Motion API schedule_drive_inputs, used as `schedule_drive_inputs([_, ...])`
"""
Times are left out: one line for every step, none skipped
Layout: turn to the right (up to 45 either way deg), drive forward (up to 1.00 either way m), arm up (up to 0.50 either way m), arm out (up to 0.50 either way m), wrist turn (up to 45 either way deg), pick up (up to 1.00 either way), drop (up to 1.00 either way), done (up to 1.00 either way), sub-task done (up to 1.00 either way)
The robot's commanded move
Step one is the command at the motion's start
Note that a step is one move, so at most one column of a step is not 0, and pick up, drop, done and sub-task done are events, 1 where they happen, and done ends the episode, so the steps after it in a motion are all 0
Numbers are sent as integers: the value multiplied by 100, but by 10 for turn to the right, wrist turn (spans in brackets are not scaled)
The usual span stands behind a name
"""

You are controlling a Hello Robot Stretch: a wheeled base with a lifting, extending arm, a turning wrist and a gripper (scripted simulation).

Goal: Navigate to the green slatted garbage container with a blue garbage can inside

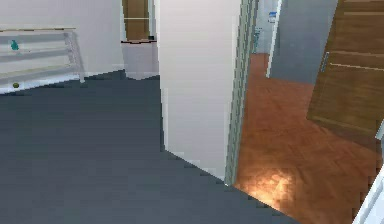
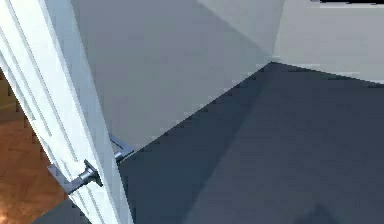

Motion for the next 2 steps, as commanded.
schedule_drive_inputs([30, 0, 0, 0, 0, 0, 0, 0, 0])
schedule_drive_inputs([0, 35, 0, 0, 0, 0, 0, 0, 0])
